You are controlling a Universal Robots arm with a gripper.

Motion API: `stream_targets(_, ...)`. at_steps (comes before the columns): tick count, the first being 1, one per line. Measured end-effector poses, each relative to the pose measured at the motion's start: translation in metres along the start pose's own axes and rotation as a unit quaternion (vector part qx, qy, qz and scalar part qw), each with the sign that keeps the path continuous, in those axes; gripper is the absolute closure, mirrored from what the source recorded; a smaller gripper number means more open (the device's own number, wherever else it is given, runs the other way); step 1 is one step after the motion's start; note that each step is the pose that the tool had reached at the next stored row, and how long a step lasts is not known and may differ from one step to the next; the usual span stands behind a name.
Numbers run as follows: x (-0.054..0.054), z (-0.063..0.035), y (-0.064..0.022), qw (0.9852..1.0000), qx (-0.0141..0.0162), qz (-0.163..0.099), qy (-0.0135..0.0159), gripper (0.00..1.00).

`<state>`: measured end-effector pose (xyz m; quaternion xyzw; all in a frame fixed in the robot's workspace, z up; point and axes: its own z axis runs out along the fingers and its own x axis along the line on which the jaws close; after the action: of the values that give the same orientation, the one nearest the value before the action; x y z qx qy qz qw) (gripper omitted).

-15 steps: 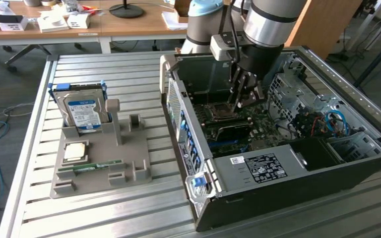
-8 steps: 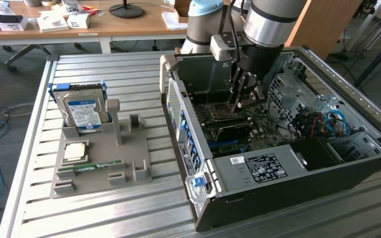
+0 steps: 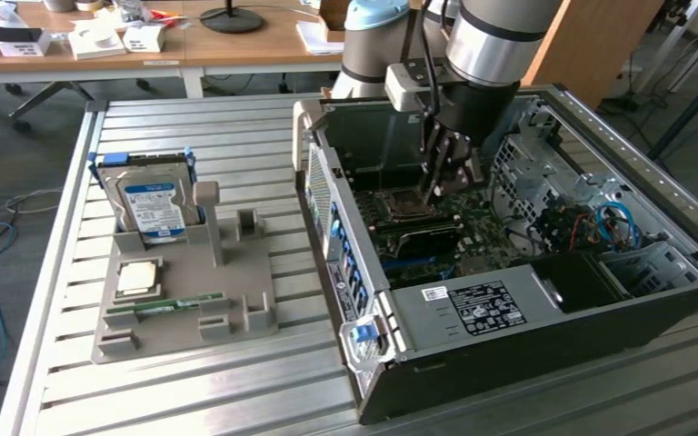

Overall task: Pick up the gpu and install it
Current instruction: 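Press down on the gpu until it lock into place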

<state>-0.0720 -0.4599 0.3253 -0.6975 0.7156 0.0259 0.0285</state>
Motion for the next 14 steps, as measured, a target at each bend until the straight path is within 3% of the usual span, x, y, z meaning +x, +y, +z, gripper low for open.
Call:
stream_targets(2,0.0,0.0,0.0,1.0,0.0,0.0,0.0,0.8)
stream_targets(3,0.0,0.0,0.0,1.0,0.0,0.0,0.0,0.8)
stream_targets(5,0.0,0.0,0.0,1.0,0.0,0.0,0.0,0.89)
stream_targets(14,0.0,0.0006,0.0,1.0,0.0,0.0,-0.0001,0.89)
